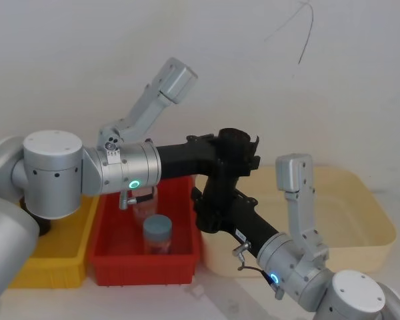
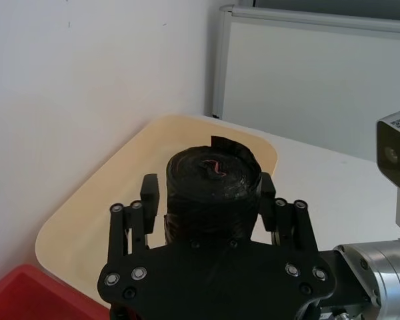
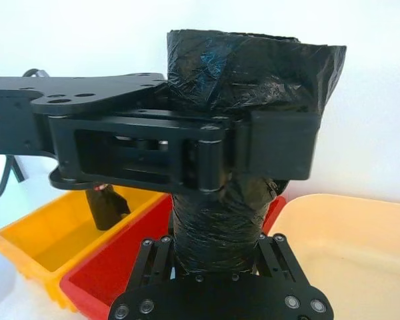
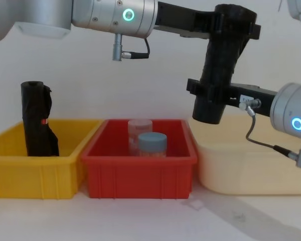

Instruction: Pick up the garbage bag with the one hand and transfer it to the other hand.

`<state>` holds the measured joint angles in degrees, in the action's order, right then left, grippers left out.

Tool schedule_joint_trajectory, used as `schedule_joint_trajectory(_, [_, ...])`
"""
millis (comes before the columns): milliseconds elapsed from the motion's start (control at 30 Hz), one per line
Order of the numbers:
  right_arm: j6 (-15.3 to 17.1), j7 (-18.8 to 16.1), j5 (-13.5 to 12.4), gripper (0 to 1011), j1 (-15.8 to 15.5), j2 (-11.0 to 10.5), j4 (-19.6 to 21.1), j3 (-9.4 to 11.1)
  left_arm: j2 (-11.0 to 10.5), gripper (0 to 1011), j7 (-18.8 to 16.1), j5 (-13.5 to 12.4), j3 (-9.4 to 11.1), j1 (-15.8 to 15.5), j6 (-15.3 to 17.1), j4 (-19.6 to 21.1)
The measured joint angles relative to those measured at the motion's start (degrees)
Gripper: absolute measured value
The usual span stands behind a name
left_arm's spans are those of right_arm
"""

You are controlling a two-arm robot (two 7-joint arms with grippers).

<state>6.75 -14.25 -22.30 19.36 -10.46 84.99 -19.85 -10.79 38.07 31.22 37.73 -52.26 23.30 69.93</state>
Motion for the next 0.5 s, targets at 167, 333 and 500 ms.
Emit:
schedule_joint_trajectory(167, [-0.33,0.32,0.29,507,0.16,0.11,-0.5,0.36,-0.33,959,-0.86,0.34,-0.47,0.4,0.55,0.59])
schedule_joint_trajectory(333, [-0.44,0.77,0.65,507,0.66,0.32,-1.47,0.87,-1.32,1001,-2.26,1.36,-1.79,1.47,1.93,2.26])
schedule_joint_trajectory(500, [-0.49,1.36,1.09,507,1.36,0.62,-2.53,1.24,-2.83,1001,-3.73,2.95,-3.59,3.16,3.62,4.84])
